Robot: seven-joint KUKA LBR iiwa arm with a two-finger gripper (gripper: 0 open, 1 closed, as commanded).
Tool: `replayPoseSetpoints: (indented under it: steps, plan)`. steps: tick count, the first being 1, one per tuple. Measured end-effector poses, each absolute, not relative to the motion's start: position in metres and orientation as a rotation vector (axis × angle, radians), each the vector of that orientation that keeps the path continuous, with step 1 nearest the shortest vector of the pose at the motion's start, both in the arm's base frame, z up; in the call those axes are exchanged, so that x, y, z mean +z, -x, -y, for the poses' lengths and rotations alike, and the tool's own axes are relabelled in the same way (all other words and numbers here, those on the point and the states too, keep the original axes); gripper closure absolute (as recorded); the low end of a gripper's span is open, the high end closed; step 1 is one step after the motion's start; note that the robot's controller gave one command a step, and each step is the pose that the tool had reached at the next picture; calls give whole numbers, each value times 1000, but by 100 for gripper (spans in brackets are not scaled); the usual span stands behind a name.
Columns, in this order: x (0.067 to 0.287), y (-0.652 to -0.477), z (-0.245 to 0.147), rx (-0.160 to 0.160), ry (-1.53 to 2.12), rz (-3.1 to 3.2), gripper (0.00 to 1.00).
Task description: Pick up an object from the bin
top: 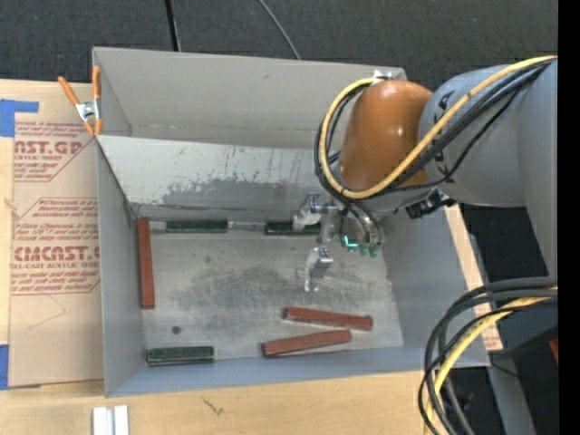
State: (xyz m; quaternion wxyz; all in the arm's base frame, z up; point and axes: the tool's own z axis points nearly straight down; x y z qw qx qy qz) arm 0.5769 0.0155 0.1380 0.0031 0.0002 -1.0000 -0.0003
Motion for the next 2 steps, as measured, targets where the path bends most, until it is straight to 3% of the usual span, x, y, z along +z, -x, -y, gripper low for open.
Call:
replayPoseSetpoints:
  steps: [1,2]
  plan:
    - [143,-579,-15,-1,0,3143,0]
    - [89,-523,-4,0,-312,3132,0]
